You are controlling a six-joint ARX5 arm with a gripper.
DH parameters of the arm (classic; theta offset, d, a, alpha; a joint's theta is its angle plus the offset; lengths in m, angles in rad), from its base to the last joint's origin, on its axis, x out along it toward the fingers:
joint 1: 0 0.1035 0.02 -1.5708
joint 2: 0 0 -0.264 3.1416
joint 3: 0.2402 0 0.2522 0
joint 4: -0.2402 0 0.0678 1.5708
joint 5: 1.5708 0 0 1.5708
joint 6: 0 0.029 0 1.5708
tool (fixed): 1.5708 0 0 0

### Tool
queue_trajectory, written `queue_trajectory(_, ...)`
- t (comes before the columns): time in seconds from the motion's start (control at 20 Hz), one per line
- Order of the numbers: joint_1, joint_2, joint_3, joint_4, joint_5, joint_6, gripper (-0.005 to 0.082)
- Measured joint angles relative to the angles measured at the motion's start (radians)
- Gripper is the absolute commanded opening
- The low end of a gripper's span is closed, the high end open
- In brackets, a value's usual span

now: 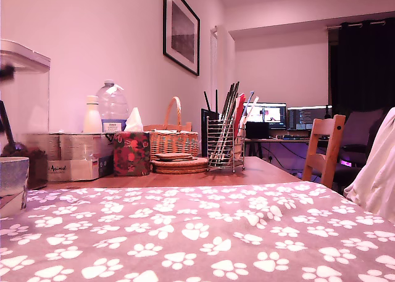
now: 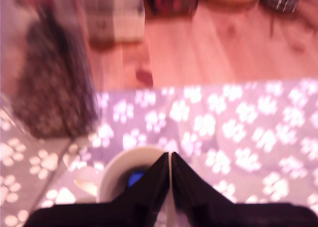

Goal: Pick up the coffee capsules on the table and drop them inside the coffee cup

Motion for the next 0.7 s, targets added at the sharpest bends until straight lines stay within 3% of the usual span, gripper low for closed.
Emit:
queue_trajectory(0.4, 0.0, -0.193, -0.029, -0.007, -0.003, -0.002, -0.0019)
queue_trajectory(0.7, 0.0, -0.353, -0.195, 0.093, -0.044, -0.003, -0.0019)
